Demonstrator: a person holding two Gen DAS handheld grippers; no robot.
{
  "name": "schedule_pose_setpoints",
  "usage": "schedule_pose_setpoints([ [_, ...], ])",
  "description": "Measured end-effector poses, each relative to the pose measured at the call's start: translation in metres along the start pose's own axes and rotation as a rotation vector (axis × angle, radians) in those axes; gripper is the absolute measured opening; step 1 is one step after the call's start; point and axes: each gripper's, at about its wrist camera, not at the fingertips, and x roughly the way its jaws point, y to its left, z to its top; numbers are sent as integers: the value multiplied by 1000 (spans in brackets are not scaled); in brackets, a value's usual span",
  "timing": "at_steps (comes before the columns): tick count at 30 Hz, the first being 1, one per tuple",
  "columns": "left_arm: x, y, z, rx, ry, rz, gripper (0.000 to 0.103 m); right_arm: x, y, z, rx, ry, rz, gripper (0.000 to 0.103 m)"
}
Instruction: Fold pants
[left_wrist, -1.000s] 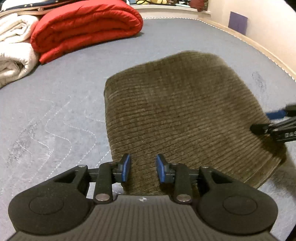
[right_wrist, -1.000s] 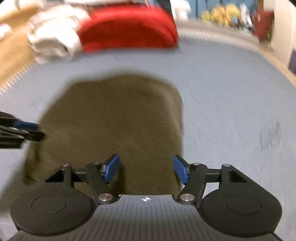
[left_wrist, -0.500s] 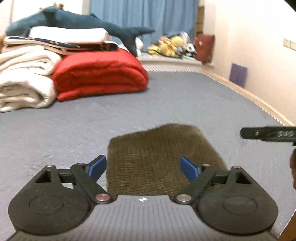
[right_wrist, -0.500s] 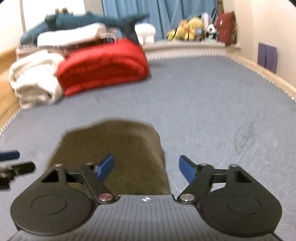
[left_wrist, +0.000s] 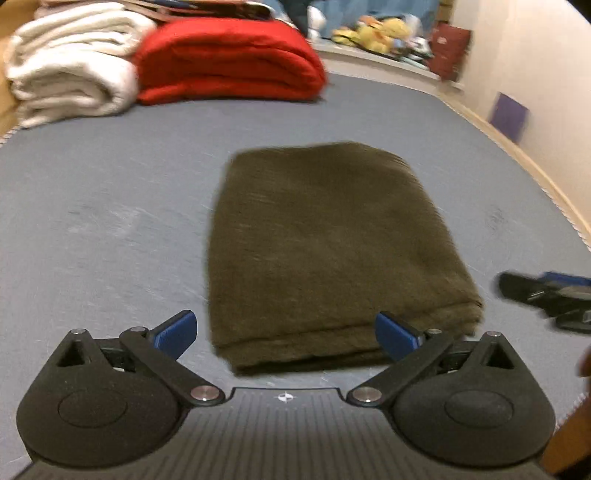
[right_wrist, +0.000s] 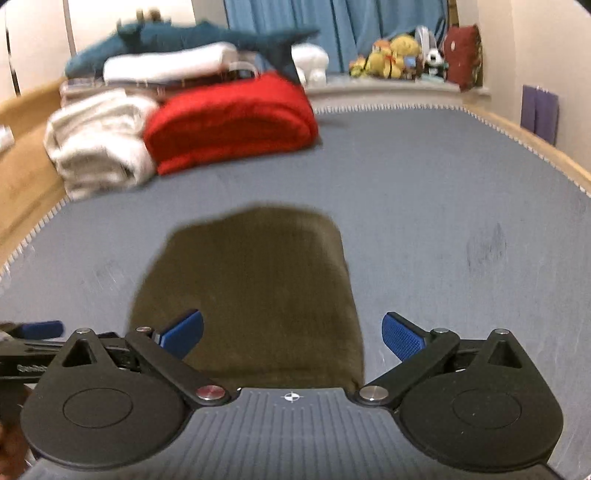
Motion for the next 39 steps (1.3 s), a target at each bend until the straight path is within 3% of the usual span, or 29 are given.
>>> schedule_pose_setpoints([
  [3,4,0,-1,20,-1,22,103,11,2,-11,-18,51,17,102],
  [13,16,-1,1,29,15,38,103,25,6,-3,-40,91,25,102],
  [39,20,-4,0,22,33,42,103,21,-5,-5,-16,125,10,102],
])
